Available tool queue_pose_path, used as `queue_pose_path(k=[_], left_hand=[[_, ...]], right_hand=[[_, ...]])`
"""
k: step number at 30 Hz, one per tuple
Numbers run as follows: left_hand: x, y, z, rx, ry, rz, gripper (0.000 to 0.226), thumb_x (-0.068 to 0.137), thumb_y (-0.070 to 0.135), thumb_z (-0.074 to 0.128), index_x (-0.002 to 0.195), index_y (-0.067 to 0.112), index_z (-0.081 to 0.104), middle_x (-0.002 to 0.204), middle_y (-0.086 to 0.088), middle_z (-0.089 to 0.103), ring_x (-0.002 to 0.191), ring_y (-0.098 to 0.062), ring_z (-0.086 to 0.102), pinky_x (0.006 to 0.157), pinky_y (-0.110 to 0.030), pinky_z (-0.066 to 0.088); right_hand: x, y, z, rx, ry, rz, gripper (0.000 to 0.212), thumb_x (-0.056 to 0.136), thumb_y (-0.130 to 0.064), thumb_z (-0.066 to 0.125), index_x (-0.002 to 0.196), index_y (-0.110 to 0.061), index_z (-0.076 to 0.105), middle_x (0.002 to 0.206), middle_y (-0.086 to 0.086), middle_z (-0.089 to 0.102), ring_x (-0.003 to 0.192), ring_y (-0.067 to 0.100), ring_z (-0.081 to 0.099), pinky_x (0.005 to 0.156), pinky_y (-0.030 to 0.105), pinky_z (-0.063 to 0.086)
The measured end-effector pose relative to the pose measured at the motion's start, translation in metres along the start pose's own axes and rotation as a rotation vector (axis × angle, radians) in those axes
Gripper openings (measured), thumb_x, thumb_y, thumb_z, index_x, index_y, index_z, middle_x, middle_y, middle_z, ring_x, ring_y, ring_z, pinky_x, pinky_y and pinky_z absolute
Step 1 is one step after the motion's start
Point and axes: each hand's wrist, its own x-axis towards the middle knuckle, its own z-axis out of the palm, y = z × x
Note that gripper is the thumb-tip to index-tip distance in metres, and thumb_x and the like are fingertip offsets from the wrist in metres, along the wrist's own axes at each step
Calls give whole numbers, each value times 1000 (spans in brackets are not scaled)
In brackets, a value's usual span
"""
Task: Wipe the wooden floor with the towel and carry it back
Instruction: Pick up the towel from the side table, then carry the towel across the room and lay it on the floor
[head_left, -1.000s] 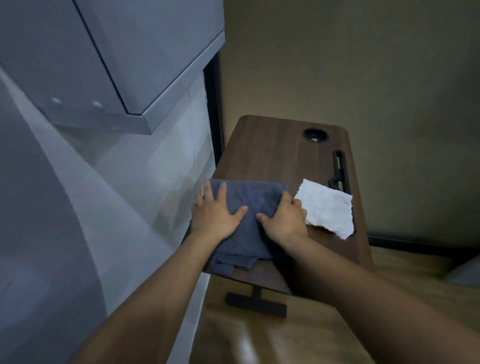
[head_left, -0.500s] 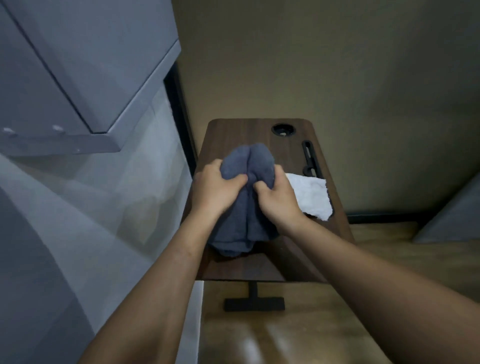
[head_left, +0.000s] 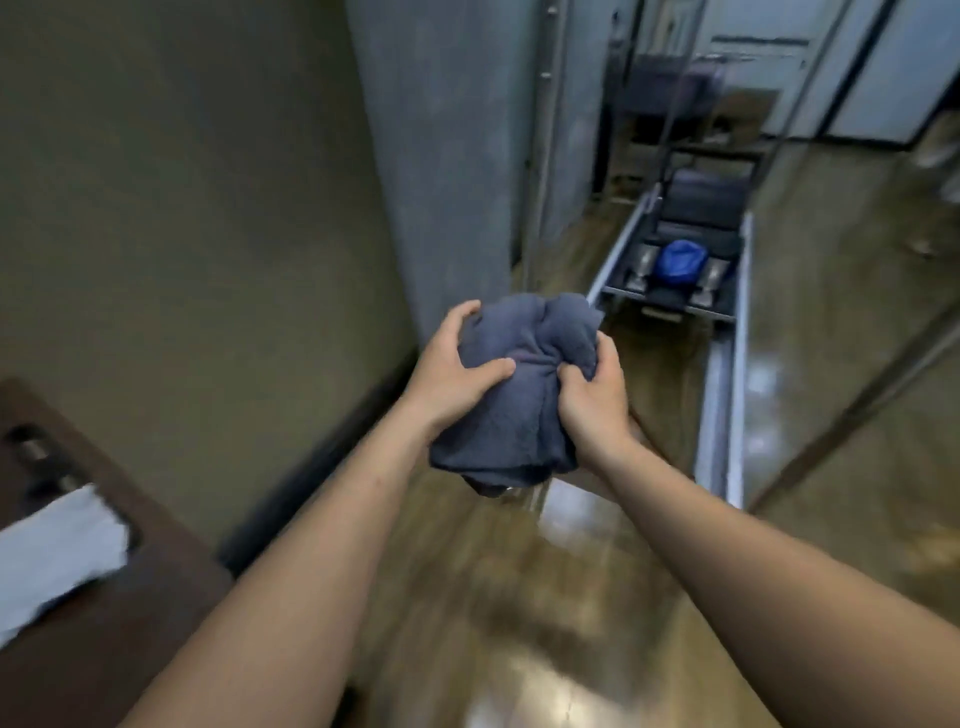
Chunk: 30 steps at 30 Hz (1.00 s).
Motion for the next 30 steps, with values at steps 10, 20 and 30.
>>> queue_pose_path(k=[10, 20, 30], left_hand=[[33, 77, 347, -275, -573, -83, 71, 65, 17, 84, 125, 41, 55, 125, 2, 63, 110, -19, 66, 96, -40, 54], [-4, 101, 546, -343, -915, -689, 35, 66, -11, 63, 95, 7, 71, 105, -20, 72, 92, -36, 68, 89, -47, 54], [32, 91, 716, -408, -1019, -828, 50, 72, -20, 40, 109, 0, 67, 105, -23, 70, 88, -38, 70, 81, -49, 59]], right_hand=[[63, 106, -311, -17, 521, 199, 41, 83, -10, 46, 121, -26, 53, 109, 0, 69, 103, 26, 64, 98, 45, 50], [26, 182, -486, -30, 829, 396, 37, 89, -6, 52, 119, -27, 54, 93, -17, 63, 100, 24, 63, 92, 41, 50], [86, 241, -607, 89, 826, 508, 24, 87, -2, 62, 102, -20, 53, 94, 2, 69, 82, 15, 65, 76, 33, 51]])
